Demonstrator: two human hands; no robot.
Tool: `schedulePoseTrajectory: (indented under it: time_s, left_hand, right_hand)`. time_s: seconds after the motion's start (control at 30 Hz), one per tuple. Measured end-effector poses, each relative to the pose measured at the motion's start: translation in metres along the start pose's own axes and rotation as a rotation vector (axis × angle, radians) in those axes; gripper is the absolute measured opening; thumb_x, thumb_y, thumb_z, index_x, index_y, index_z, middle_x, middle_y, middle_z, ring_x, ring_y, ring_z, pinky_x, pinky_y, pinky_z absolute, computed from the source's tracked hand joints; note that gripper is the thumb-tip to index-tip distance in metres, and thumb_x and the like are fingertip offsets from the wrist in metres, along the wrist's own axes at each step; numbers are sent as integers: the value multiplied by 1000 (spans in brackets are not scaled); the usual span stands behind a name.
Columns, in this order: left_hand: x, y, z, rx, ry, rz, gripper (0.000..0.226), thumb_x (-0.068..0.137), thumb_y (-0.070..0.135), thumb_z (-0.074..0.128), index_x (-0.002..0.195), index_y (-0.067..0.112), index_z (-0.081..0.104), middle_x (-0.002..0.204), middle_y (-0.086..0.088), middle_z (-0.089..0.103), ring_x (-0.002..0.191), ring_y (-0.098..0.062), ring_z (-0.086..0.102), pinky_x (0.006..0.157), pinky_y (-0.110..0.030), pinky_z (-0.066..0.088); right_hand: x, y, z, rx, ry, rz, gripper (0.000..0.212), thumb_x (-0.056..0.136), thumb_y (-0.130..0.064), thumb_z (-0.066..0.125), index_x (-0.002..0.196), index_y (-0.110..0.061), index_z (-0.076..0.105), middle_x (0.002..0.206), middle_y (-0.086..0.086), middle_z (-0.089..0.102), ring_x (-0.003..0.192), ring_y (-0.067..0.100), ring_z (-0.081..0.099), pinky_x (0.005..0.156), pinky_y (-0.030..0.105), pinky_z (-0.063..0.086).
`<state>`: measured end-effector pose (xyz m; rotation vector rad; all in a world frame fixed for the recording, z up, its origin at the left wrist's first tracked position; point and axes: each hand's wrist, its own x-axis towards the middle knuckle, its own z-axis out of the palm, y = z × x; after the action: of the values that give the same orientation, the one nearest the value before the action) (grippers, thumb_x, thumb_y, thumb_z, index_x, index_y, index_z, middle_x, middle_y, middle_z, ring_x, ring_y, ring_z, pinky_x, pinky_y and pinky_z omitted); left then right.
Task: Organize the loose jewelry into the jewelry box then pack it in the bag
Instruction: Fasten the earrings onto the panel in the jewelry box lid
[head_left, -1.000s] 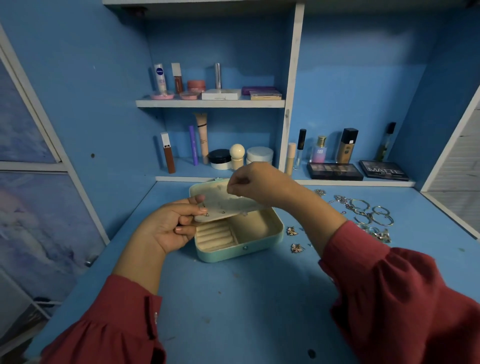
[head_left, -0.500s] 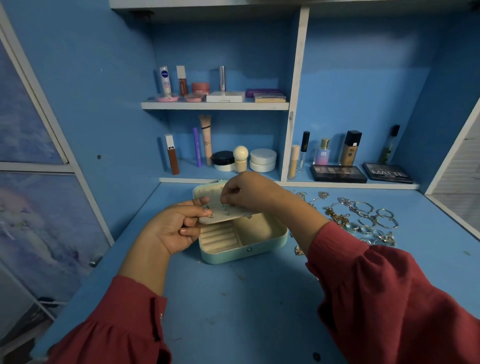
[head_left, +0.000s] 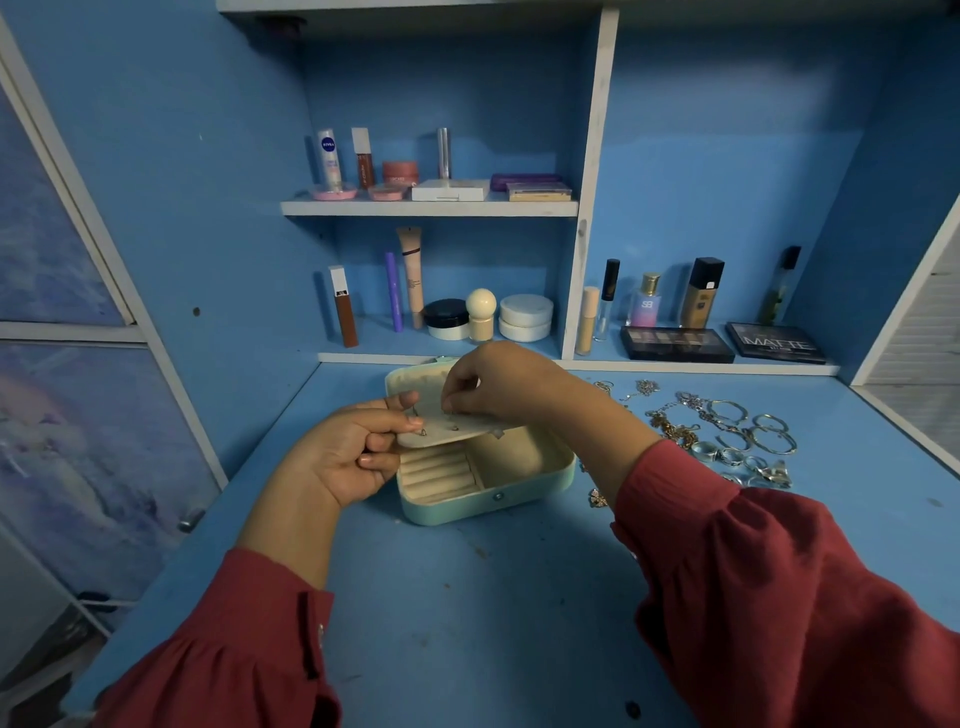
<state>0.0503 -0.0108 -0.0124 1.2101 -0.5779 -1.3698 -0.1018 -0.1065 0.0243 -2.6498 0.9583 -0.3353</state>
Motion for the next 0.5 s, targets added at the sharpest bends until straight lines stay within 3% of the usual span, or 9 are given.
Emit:
schedulePoseTrajectory:
  time_s: [0.5]
  left_hand:
    - [-2,1,3,18,12,0,26,87,-11,48,94,12,58,41,10,40,25,-3,29,28,-10,18]
  right_hand:
    - [3,-4,-5,-88,-15,-53,14,86,-26,58,91,-24,71,91,-8,69,83,11,60,66,25,47]
